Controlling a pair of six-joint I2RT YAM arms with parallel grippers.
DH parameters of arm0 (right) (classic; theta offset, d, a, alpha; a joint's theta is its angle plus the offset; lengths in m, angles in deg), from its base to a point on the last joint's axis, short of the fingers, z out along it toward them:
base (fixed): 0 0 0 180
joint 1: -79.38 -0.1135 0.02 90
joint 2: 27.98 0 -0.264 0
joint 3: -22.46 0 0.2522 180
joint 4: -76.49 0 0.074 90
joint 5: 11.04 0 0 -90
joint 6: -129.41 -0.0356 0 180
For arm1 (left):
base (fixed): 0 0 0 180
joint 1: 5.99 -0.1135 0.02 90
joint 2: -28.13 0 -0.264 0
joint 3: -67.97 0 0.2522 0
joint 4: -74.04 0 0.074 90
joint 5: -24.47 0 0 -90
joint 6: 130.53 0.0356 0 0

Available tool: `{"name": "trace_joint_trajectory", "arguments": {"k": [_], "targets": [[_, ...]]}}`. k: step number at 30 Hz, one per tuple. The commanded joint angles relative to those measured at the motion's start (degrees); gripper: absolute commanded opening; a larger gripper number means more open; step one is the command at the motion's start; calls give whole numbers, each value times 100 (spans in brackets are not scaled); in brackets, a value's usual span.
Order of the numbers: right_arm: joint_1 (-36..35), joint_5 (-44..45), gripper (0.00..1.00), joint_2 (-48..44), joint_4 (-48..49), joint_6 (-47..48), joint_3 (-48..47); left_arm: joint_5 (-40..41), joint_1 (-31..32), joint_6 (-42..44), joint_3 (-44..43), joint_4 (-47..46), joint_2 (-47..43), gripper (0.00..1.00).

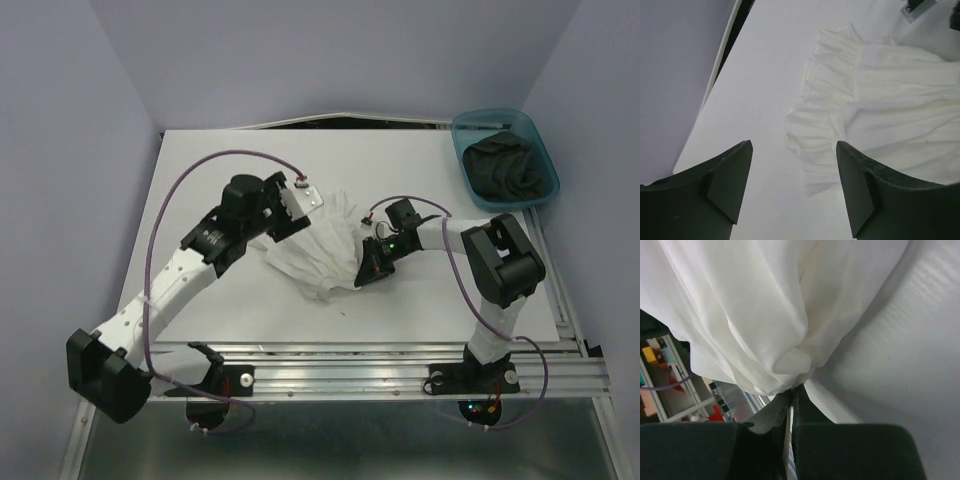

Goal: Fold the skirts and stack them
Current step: Fold the skirt

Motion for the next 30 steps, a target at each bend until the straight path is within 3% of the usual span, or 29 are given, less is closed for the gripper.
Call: {"name": "trace_joint_trajectory", "arguments": {"k": [1,6,10,17,30], "targets": [[-51,-445,1,-24,226,-296,59,676,1175,1157,1651,-92,-959,79],[-51,-831,1,99,234,-480,-99,2090,2897,1106,2886,-1205,-1472,80],[-51,-1042,1,126,226,-603,-143,2628,3514,860,3300,-1965,-1236,80],[-51,-1297,1,196,243,-805,-275,2444,4034,710,3415,-2272,-349,80],[2,-1675,1,346,270,-1043,-442,2557,4254,509,3266,-2148,627,79]]}}
